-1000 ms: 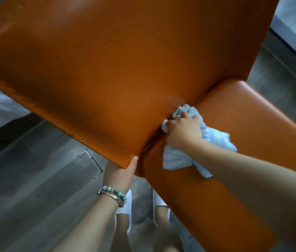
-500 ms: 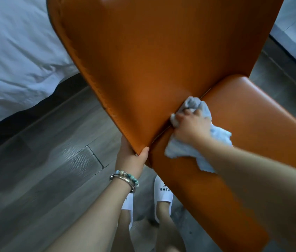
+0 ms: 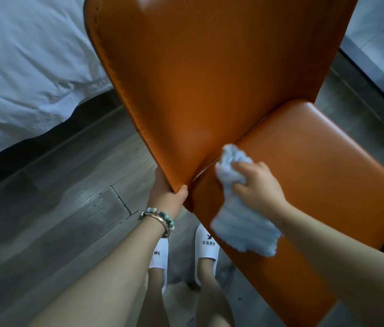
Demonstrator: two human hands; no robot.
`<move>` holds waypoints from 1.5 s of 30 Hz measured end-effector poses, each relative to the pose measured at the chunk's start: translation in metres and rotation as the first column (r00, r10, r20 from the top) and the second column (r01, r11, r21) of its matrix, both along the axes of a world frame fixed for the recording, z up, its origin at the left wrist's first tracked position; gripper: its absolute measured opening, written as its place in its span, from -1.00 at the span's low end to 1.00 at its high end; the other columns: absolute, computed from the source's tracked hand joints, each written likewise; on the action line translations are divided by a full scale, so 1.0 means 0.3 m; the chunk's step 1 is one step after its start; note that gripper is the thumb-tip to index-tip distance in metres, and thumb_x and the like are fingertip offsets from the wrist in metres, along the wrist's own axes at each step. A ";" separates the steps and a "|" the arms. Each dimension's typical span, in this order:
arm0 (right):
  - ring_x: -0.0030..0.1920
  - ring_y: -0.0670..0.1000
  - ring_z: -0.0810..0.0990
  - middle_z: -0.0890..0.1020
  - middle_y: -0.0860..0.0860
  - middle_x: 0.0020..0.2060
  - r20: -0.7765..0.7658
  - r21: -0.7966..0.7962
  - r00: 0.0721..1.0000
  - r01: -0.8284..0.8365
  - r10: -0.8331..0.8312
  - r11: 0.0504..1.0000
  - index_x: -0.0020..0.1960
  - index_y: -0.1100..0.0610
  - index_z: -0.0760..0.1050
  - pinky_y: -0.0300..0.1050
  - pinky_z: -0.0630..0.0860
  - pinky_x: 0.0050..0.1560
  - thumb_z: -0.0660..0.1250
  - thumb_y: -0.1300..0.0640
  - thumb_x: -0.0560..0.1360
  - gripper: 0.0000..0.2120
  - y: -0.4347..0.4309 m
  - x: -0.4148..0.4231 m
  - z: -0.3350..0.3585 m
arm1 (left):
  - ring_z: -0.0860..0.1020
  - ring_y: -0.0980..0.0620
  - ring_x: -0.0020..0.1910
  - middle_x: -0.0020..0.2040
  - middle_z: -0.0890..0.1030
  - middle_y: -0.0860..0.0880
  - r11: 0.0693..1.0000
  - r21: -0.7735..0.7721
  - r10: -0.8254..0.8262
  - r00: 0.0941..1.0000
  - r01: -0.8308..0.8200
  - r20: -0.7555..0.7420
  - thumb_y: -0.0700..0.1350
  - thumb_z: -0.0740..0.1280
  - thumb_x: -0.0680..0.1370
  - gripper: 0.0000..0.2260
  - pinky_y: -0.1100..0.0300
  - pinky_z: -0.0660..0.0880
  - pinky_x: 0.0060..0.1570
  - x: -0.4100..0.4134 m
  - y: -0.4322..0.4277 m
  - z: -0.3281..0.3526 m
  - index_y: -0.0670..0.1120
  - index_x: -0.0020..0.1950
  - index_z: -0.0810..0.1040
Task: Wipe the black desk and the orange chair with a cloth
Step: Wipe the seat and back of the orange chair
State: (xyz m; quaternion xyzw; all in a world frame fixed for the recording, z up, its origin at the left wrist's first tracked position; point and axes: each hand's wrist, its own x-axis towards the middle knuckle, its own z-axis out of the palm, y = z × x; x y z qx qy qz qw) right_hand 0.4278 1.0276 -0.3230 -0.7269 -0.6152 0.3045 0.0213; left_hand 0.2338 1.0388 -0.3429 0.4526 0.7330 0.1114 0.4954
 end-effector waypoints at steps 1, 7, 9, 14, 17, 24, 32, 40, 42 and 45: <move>0.21 0.22 0.36 0.43 0.07 0.31 0.025 0.034 0.997 0.079 -0.080 0.996 0.26 0.07 0.46 0.00 0.37 0.11 0.15 -0.01 0.38 -0.53 0.025 0.027 -0.016 | 0.60 -0.10 -0.18 -0.09 0.58 -0.05 1.000 -0.004 0.006 1.000 -0.006 0.010 -0.10 0.34 0.45 -0.58 -0.01 0.60 -0.10 0.000 0.000 0.000 -0.11 0.29 0.36; 0.24 0.31 0.31 0.24 0.10 0.40 0.198 0.006 0.978 -0.061 0.059 0.998 0.18 -0.12 0.46 0.11 0.43 -0.05 0.30 0.06 0.38 -0.63 -0.132 -0.199 -0.168 | 0.58 -0.10 -0.13 0.00 0.59 -0.06 0.998 -0.001 0.057 0.998 -0.057 0.040 -0.07 0.34 0.40 -0.51 0.07 0.57 -0.06 0.008 -0.013 0.002 -0.07 0.31 0.37; 0.17 0.28 0.39 0.32 0.11 0.34 0.030 -0.019 0.989 -0.141 0.142 0.990 0.14 -0.02 0.48 0.02 0.44 -0.12 0.26 0.13 0.36 -0.65 -0.253 -0.304 -0.174 | 0.53 -0.05 -0.16 -0.02 0.58 -0.04 0.999 0.019 0.050 0.999 -0.050 0.018 -0.16 0.34 0.45 -0.58 0.18 0.49 -0.12 0.012 -0.010 0.004 -0.10 0.29 0.37; 0.14 0.17 0.46 0.49 0.02 0.15 -0.176 -0.100 0.941 -0.309 0.289 0.946 0.12 0.07 0.50 -0.03 0.51 -0.03 0.14 -0.03 0.26 -0.53 -0.300 -0.218 -0.097 | 0.51 -0.03 -0.17 0.00 0.57 -0.01 0.999 0.019 0.045 0.998 -0.046 0.049 -0.17 0.32 0.48 -0.52 0.18 0.47 -0.11 0.006 -0.007 0.010 -0.06 0.38 0.29; -0.05 0.21 0.52 0.59 0.10 0.08 0.026 0.307 0.980 -0.194 0.196 0.932 -0.03 0.11 0.58 -0.04 0.54 -0.22 0.19 0.01 0.28 -0.65 -0.188 -0.124 -0.053 | 0.49 -0.02 -0.18 -0.01 0.55 -0.04 0.998 0.031 0.049 0.997 -0.050 0.052 -0.18 0.32 0.48 -0.47 0.19 0.43 -0.14 0.004 -0.008 0.008 -0.05 0.42 0.24; -0.26 0.20 0.54 0.56 0.02 -0.09 0.206 0.084 0.935 -0.312 0.289 0.946 -0.21 0.00 0.58 -0.13 0.25 -0.43 0.41 0.15 0.06 -0.70 -0.253 -0.256 -0.157 | 0.56 -0.14 -0.13 -0.03 0.56 -0.07 0.997 0.009 0.071 0.995 -0.071 0.070 -0.16 0.33 0.44 -0.44 0.13 0.54 -0.08 0.011 -0.011 0.023 -0.05 0.41 0.24; 0.12 0.21 0.45 0.53 0.06 0.13 0.176 0.143 0.979 0.081 -0.106 0.986 0.04 0.10 0.54 0.01 0.43 -0.06 0.23 -0.02 0.37 -0.68 -0.193 -0.154 -0.021 | 0.49 -0.02 -0.24 -0.02 0.53 -0.03 1.000 0.019 0.008 0.996 -0.010 0.089 -0.18 0.32 0.49 -0.46 0.24 0.42 -0.23 -0.003 -0.011 0.007 -0.05 0.42 0.20; 0.25 0.19 0.24 0.46 0.17 0.22 0.557 0.369 0.828 -0.174 -0.067 0.913 -0.05 0.08 0.61 0.15 -0.06 0.27 0.36 0.06 0.35 -0.80 0.179 -0.037 0.035 | 0.43 0.17 -0.29 0.00 0.51 -0.02 0.999 0.040 -0.018 0.989 0.012 0.148 -0.15 0.30 0.52 -0.45 0.33 0.31 -0.39 -0.007 -0.024 0.016 -0.06 0.45 0.16; -0.14 0.16 0.54 0.61 0.13 -0.25 0.580 0.315 0.784 -0.468 0.223 0.826 -0.29 0.09 0.61 0.03 0.25 0.04 0.49 0.05 0.17 -0.83 0.150 -0.124 -0.001 | 0.42 0.21 -0.30 -0.08 0.49 0.03 0.998 0.055 -0.012 0.988 0.004 0.155 -0.19 0.31 0.51 -0.47 0.34 0.29 -0.40 -0.006 -0.021 0.019 -0.07 0.43 0.19; -0.44 0.04 0.56 0.56 -0.01 -0.51 0.453 0.114 0.735 -0.609 0.504 0.785 -0.33 0.02 0.60 -0.16 0.40 -0.26 0.54 0.02 0.09 -0.80 0.050 -0.195 -0.060 | 0.43 0.19 -0.32 -0.16 0.51 0.07 0.999 0.039 0.012 0.990 -0.017 0.143 -0.17 0.32 0.50 -0.52 0.30 0.29 -0.42 -0.005 -0.011 0.021 -0.04 0.37 0.25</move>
